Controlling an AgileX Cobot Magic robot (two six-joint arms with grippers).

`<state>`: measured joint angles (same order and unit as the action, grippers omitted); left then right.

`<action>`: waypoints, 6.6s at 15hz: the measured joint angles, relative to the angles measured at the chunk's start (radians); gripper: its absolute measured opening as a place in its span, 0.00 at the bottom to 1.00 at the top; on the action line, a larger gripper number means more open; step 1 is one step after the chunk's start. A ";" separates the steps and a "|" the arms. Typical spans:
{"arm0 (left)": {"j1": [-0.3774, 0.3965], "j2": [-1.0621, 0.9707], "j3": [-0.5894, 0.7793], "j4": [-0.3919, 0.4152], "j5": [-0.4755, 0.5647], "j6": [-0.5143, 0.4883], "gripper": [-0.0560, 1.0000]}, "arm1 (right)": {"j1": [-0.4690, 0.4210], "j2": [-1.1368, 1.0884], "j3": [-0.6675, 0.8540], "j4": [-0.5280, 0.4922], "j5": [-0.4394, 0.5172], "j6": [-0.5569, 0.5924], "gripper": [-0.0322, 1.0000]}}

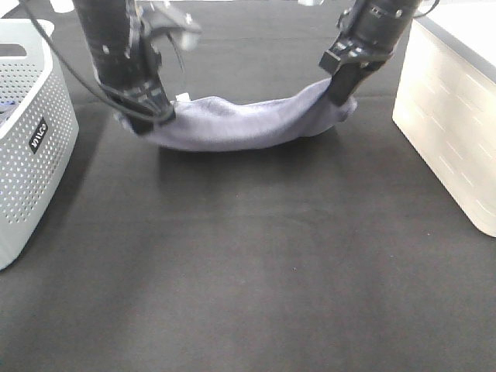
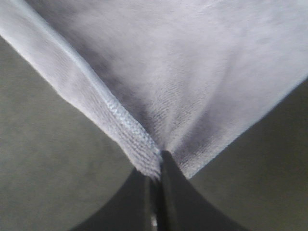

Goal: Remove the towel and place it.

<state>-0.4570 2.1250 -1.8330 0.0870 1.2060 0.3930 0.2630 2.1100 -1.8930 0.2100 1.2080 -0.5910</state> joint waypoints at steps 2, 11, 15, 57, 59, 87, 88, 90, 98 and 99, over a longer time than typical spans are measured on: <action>0.001 0.011 0.052 -0.046 0.000 0.021 0.05 | 0.000 -0.001 0.037 0.020 0.000 0.014 0.04; 0.002 -0.038 0.318 -0.125 0.002 0.026 0.05 | 0.000 -0.078 0.393 0.019 0.000 0.060 0.04; 0.000 -0.038 0.438 -0.169 -0.003 0.088 0.05 | 0.010 -0.086 0.515 0.026 0.000 0.076 0.04; -0.003 0.014 0.568 -0.182 -0.066 0.006 0.43 | 0.009 -0.256 0.671 0.171 0.000 0.310 0.60; -0.003 0.021 0.568 -0.194 -0.064 0.007 0.43 | 0.009 -0.323 0.671 0.171 0.000 0.321 0.60; -0.020 -0.378 0.532 -0.006 0.007 -0.270 0.42 | 0.245 -0.450 1.029 -0.111 -0.736 0.520 0.60; -0.020 -0.378 0.532 -0.006 0.007 -0.270 0.42 | 0.245 -0.408 1.031 -0.116 -0.769 0.521 0.60; -0.020 -0.378 0.531 -0.005 0.007 -0.270 0.42 | 0.245 -0.357 1.031 -0.117 -0.824 0.527 0.60; -0.020 -0.378 0.531 -0.002 0.007 -0.267 0.42 | 0.245 -0.284 1.116 -0.134 -0.899 0.528 0.60; -0.020 -0.378 0.531 0.000 0.007 -0.267 0.42 | 0.245 -0.289 1.137 -0.134 -0.912 0.528 0.60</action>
<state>-0.4770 1.7470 -1.3020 0.0870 1.2130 0.1260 0.5080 1.8210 -0.7560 0.0760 0.2960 -0.0630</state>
